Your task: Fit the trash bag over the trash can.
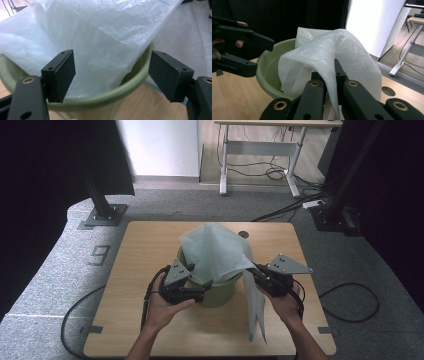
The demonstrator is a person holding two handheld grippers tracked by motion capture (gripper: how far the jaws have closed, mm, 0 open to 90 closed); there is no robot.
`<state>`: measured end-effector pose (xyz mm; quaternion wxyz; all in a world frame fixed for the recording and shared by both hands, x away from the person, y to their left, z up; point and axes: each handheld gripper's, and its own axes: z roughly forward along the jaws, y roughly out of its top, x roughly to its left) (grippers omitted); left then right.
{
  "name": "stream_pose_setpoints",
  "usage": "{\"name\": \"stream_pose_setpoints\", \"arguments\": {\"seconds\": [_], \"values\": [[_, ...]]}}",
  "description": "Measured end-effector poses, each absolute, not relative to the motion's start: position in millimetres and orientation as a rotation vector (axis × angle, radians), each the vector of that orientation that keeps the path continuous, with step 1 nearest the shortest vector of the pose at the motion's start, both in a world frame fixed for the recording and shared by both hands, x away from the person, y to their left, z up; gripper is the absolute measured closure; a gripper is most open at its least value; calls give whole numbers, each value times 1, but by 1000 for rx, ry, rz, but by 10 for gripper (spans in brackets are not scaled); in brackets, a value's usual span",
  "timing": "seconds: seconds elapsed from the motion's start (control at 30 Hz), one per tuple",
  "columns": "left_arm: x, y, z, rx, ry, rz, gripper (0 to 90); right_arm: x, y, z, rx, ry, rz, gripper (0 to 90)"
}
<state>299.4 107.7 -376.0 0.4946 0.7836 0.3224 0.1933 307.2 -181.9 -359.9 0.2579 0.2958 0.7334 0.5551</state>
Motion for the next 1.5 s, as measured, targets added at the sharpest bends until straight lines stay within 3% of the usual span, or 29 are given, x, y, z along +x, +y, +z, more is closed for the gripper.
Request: {"name": "stream_pose_setpoints", "arguments": {"seconds": [0.87,1.23,1.5], "values": [[307,66,-372,1850,757,511,256,319,-169,-353,879,1986,1551,881],[313,60,-375,1820,796,543,464,313,-166,-353,844,2001,1576,869],[316,66,-377,1851,773,428,653,314,-169,-366,828,2030,1644,753]]}}
